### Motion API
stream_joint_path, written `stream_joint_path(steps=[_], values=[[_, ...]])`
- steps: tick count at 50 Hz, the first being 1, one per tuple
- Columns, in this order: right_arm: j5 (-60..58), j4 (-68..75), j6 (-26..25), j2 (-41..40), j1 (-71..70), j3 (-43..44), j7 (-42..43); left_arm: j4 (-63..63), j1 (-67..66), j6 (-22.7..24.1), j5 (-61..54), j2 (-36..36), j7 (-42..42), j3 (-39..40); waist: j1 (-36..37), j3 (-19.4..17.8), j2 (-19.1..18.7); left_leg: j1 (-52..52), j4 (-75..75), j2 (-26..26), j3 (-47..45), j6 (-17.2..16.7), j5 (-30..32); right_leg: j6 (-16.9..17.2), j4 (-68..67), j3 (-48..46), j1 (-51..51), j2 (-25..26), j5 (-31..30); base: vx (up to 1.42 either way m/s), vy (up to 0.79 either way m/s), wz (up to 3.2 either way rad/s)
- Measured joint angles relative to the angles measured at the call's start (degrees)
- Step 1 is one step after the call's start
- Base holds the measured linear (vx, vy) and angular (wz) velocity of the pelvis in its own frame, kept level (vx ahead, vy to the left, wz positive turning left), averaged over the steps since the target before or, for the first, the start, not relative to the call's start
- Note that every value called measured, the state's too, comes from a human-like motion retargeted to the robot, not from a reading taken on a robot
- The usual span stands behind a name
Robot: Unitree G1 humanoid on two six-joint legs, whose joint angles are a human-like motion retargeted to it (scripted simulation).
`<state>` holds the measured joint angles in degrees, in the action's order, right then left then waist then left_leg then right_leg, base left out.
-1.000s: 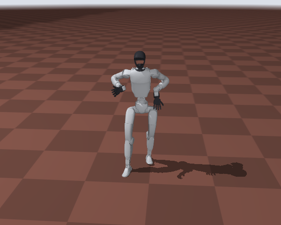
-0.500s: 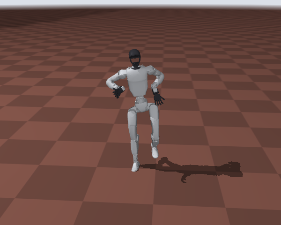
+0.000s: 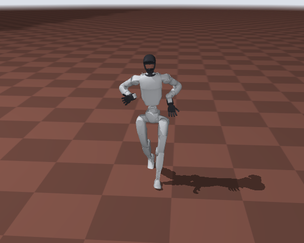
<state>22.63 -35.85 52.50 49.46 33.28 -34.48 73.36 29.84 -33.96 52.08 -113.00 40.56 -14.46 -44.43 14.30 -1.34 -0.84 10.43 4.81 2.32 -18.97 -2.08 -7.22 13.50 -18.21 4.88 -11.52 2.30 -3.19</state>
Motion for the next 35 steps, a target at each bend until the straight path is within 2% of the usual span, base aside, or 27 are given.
stream_joint_path(steps=[3,5,8,10,14,17,20,22,23,25,29,32,35], values=[[-1.46,-0.05,-1.34,0.15,0.75,1.35,0.29,0.07,0.13,0.6,0.0,0.32,-0.29,-0.38,-2.07,1.81,-1.2,-2.79,-1.79,-2.36,1.86,0.09,-3.88,1.19,-18.94,-2.95,9.82,1.52,-7.18,0.77,0.11,0.12],[-1.18,-0.42,-2.03,0.37,1.14,2.24,0.75,0.03,0.51,0.44,0.0,1.03,-1.14,-0.68,-3.69,2.36,-2.11,-4.58,-2.95,-3.64,2.87,-0.7,-5.9,0.06,-29.18,-5.82,16.28,1.23,-7.82,0.7,0.1,0.23],[0.83,-1.08,-1.67,0.45,1.6,3.79,1.48,0.07,1.46,0.24,0.0,1.62,-2.89,-1.39,-6.41,2.29,-3.13,-6.68,-4.57,-4.43,4.03,-2.01,-8.33,-3.96,-37.51,-10.07,24.78,-1.3,-2.88,0.64,0.1,0.35],[1.98,-1.28,-1.2,0.27,1.98,4.85,1.81,0.02,2.0,-0.02,0.0,1.64,-3.87,-2.03,-8.26,1.95,-3.52,-7.92,-5.44,-4.4,4.92,-2.43,-9.75,-6.37,-38.44,-12.37,29.34,-3.27,1.0,0.59,0.08,0.49],[2.12,-1.3,-1.05,0.04,3.08,6.29,2.3,0.01,2.11,-0.51,0.0,1.28,-4.88,-3.29,-11.42,0.93,-3.48,-10.76,-6.34,-3.35,7.3,-2.36,-12.17,-8.32,-28.03,-15.66,34.58,-6.25,5.2,0.57,0.04,0.63],[1.54,-1.85,-1.94,0.87,3.38,7.09,1.81,0.06,2.62,-0.78,0.0,0.85,-4.97,-4.08,-14.02,-0.46,-2.2,-13.13,-6.85,-1.06,9.94,-2.15,-13.88,-7.41,-10.82,-17.58,34.78,-8.48,3.54,0.57,-0.03,0.94],[0.95,-2.72,-4.21,2.43,3.18,7.68,0.36,0.11,3.03,-1.44,0.0,0.88,-4.66,-4.56,-16.88,-2.63,0.05,-17.09,-7.46,2.03,13.09,-2.23,-15.98,-4.33,11.65,-19.73,31.15,-11.04,-1.97,0.64,-0.1,1.09],[0.39,-2.99,-4.52,2.91,2.48,7.39,0.08,0.04,3.24,-0.81,0.0,1.14,-4.26,-4.4,-18.05,-4.2,0.96,-20.56,-7.38,2.29,14.51,-2.53,-17.36,-0.5,21.27,-21.45,29.51,-11.2,-3.44,0.68,-0.21,0.75],[0.03,-2.98,-3.94,2.96,2.21,6.98,0.08,-0.05,3.21,-0.38,0.0,1.37,-3.7,-4.31,-18.26,-4.6,1.12,-22.05,-7.33,1.62,14.77,-2.93,-17.88,1.0,22.72,-21.73,29.96,-10.52,-2.67,0.68,-0.34,0.38],[-0.47,-2.57,-1.64,2.92,1.27,6.01,0.11,-0.34,3.38,0.4,0.0,1.86,-2.2,-4.17,-18.13,-4.71,0.99,-24.23,-7.44,-0.68,14.73,-4.11,-18.5,1.5,23.21,-20.67,31.32,-7.66,-1.56,0.68,-0.42,0.16],[-0.18,-0.86,1.71,2.91,-0.19,4.82,-0.39,-0.99,4.03,0.62,0.0,2.29,-1.19,-4.72,-18.21,-3.23,1.3,-27.07,-9.97,-0.56,17.48,-2.5,-16.83,1.5,23.21,-16.68,28.56,-7.46,-6.01,0.75,-0.19,0.35],[1.33,-0.63,2.35,2.56,0.03,4.1,-1.03,-1.4,4.09,0.03,0.0,2.32,-1.72,-5.39,-17.9,-2.13,2.68,-27.21,-16.04,1.81,18.63,0.29,-10.81,1.3,23.21,-15.84,23.69,-10.75,-4.96,0.79,-0.1,0.33],[2.62,-0.65,2.87,2.14,0.52,3.45,-1.62,-1.98,4.09,-0.76,0.0,2.66,-1.94,-6.04,-16.6,-1.32,5.17,-21.62,-30.99,3.4,16.31,3.34,-2.53,-0.23,22.85,-15.77,18.72,-13.25,0.14,0.74,-0.26,0.12]])
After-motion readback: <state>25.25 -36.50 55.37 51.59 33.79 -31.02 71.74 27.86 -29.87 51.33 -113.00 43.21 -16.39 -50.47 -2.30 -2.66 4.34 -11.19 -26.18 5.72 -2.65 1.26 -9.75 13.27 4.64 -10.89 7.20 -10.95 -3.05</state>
